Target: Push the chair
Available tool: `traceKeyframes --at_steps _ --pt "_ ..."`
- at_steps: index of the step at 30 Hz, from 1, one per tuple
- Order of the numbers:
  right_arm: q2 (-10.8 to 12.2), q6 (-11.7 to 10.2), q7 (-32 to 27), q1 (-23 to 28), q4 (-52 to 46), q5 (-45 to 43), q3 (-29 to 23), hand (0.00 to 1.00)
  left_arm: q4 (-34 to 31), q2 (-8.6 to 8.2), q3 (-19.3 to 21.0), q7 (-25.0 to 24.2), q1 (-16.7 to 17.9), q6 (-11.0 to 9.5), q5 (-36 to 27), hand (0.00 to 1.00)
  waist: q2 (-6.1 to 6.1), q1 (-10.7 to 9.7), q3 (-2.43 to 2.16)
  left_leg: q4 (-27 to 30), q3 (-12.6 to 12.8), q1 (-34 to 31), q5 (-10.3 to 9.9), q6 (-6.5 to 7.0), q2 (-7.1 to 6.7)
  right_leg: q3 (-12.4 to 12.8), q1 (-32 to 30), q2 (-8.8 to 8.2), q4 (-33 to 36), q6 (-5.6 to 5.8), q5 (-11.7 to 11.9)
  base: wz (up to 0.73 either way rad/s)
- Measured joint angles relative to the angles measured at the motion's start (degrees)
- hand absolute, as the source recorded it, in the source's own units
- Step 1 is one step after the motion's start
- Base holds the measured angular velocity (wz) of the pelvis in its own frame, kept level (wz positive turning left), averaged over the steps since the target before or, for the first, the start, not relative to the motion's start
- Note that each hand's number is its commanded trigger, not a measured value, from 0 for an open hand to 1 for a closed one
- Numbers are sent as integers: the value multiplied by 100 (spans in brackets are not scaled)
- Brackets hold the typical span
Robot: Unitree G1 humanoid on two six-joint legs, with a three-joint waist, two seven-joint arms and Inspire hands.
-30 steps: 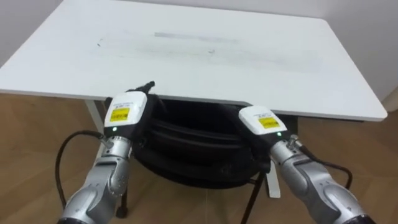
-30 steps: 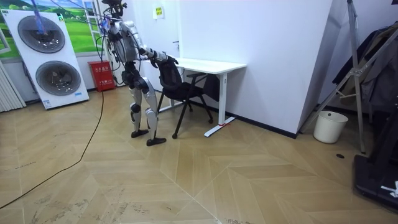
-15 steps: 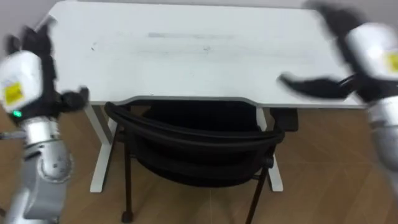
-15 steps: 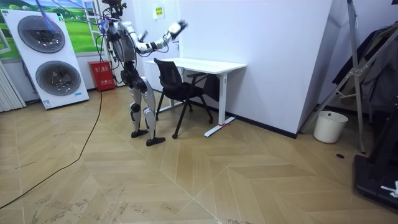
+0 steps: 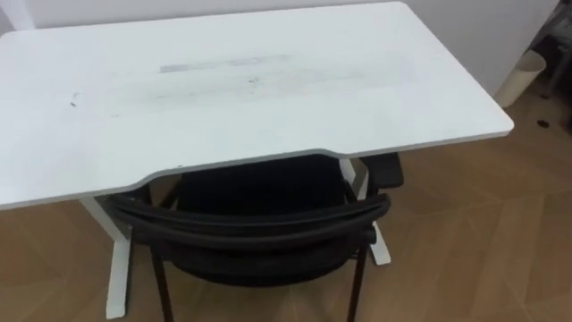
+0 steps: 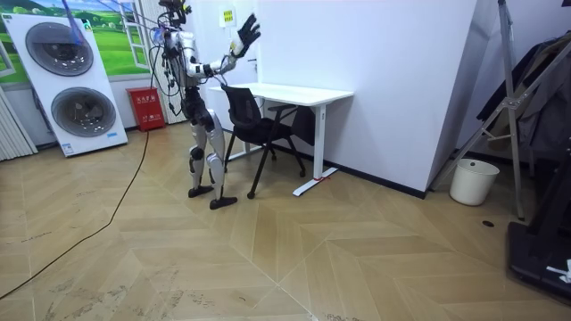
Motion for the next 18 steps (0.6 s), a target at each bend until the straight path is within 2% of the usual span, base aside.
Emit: traceKeyframes --at_steps 1,3,4,6,7,9,11,14,16,18 --pt "133 6 -6 104 90 105 -13 0 113 -38 -24 -17 76 36 -90 0 11 5 0 -31 10 31 -3 0 0 7 13 2 -2 4 -3 -3" --pt "618 108 139 461 901 724 31 0 611 -347 -69 -107 253 166 -363 0 52 19 -2 -49 24 71 -31 14 2 17 30 1 -10 21 -26 0" --pt "705 150 208 507 1203 921 87 0 856 -396 -115 -122 286 173 -442 0 56 43 -9 -58 36 85 -38 16 2 26 38 2 -12 26 -31 -8" --pt "1121 371 589 775 2231 1797 283 0 1722 -621 -364 -342 493 292 -862 0 129 48 -18 -70 64 154 -120 23 11 67 105 16 -10 43 -90 -6" --pt "1223 380 699 832 2505 1980 324 0 1948 -680 -426 -403 558 300 -941 0 155 47 -32 -56 55 154 -144 24 11 70 117 15 -5 46 -117 7" --pt "1489 451 1194 907 3802 2614 387 0 2814 -884 -500 -755 828 322 -1307 0 199 17 -74 -44 40 209 -200 26 12 102 167 17 20 63 -200 5" --pt "1540 524 1566 937 4775 2682 611 0 3467 -951 -496 -1075 937 323 -1358 0 243 6 -74 -47 50 300 -242 23 22 95 243 23 56 68 -269 0" --pt "1565 606 2132 899 5959 2664 1095 0 4356 -1031 -534 -1557 1063 340 -1356 0 238 6 -66 -27 75 377 -294 19 31 124 281 29 141 72 -357 -1" --pt "1574 715 2410 775 6513 2551 1334 0 4720 -1085 -672 -1840 1066 407 -1344 0 219 -4 -45 -25 72 396 -298 23 30 108 316 22 125 73 -358 2" --pt "1588 883 2676 607 6797 2201 1580 0 5094 -1121 -981 -2226 1078 538 -1307 0 188 3 -34 -27 49 456 -308 33 24 63 396 16 100 79 -361 4"
